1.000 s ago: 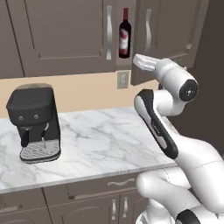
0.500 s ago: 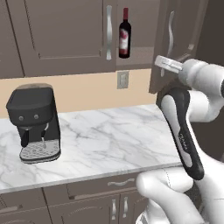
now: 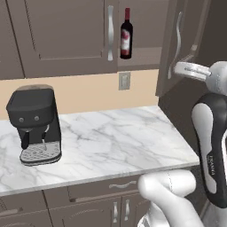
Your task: Open the cabinet directly in front. Then move the wine and the mug to the dining counter with the jar on it.
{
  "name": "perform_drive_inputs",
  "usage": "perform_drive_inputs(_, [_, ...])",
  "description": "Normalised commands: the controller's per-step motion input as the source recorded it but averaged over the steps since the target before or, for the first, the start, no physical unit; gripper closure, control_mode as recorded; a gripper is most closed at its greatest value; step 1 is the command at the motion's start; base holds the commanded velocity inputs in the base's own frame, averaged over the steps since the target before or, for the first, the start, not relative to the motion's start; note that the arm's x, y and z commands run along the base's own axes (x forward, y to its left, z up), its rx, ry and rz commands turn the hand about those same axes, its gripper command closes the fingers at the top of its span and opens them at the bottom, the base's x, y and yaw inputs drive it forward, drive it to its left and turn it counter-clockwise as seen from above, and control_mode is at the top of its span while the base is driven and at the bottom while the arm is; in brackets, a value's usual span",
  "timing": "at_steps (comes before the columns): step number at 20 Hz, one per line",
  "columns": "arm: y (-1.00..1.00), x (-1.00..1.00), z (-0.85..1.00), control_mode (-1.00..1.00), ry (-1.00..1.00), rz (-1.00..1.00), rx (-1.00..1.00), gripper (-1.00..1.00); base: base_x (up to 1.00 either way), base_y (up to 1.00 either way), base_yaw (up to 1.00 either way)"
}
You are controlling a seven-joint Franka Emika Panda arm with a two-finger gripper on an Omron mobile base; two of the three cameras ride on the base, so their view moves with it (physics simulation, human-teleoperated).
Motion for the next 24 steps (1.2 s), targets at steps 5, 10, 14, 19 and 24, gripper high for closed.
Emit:
perform_drive_inputs(5, [0.61, -0.72, -0.49, -1.00, -0.29, -0.01, -0.19, -1.00, 0.00, 0.00, 0.00])
perform_drive_inputs(10, [1.00, -0.03, 0.05, -1.00, -0.38, -0.24, -0.10, -1.00, 0.00, 0.00, 0.00])
perform_drive_inputs(14, [0.97, 0.02, 0.03, -1.00, -0.25, -0.55, -0.22, -1.00, 0.00, 0.00, 0.00])
perform_drive_inputs(19, [0.35, 0.71, -0.04, -1.00, -0.02, -0.41, -0.18, -1.00, 0.00, 0.00, 0.00])
perform_drive_inputs(24, [0.00, 1.00, -0.19, -1.00, 0.07, 0.00, 0.00, -1.00, 0.00, 0.00, 0.00])
